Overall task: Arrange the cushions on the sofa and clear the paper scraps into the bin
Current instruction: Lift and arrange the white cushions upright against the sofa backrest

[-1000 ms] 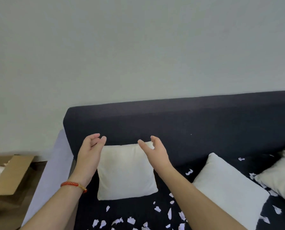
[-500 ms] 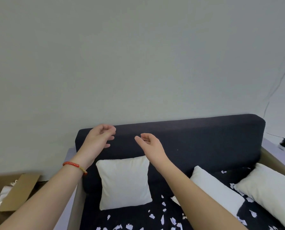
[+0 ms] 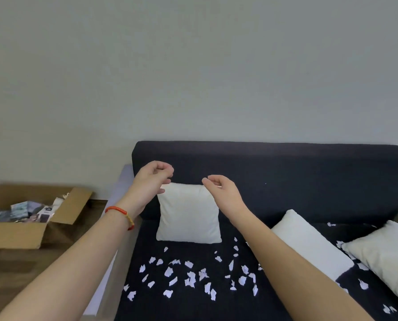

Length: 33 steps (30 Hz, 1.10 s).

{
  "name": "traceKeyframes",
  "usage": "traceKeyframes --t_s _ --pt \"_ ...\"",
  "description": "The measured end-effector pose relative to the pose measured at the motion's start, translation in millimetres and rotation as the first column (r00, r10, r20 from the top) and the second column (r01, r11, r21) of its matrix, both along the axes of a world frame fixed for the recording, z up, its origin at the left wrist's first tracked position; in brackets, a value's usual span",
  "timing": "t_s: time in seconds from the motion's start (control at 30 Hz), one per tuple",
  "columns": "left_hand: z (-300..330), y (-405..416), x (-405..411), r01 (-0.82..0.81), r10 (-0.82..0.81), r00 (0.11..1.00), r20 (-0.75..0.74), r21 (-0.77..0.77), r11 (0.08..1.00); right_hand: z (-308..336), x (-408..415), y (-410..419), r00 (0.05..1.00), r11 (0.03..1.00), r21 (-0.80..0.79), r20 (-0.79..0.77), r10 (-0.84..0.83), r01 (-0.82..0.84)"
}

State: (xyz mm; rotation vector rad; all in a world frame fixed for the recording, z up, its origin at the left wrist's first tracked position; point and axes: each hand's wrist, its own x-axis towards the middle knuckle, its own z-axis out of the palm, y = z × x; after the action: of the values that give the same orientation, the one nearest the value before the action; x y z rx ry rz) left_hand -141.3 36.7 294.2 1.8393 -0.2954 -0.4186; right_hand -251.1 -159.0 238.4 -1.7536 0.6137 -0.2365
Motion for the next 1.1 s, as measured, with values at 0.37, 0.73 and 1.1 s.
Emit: traceKeyframes --t_s 0.37,0.73,1.1 --pt "-57.5 26.5 2.0 -0.106 0.112 0.992 -0.053 0.104 0.989 -59.2 34.1 8.6 0.989 0.996 0.017 -0.118 0.094 -0.093" --pt "-83.7 -57.0 31.3 0.061 -0.053 0.993 -0.102 0.077 0.995 -64.8 27.5 -51.1 0.988 0.998 -0.004 -0.143 -0.059 0.059" --pt "-112.1 -259.7 -59.2 0.313 -0.289 0.942 -0.169 0.136 0.94 -94.9 -116.7 -229.4 0.921 0.932 0.053 -0.182 -0.343 0.358"
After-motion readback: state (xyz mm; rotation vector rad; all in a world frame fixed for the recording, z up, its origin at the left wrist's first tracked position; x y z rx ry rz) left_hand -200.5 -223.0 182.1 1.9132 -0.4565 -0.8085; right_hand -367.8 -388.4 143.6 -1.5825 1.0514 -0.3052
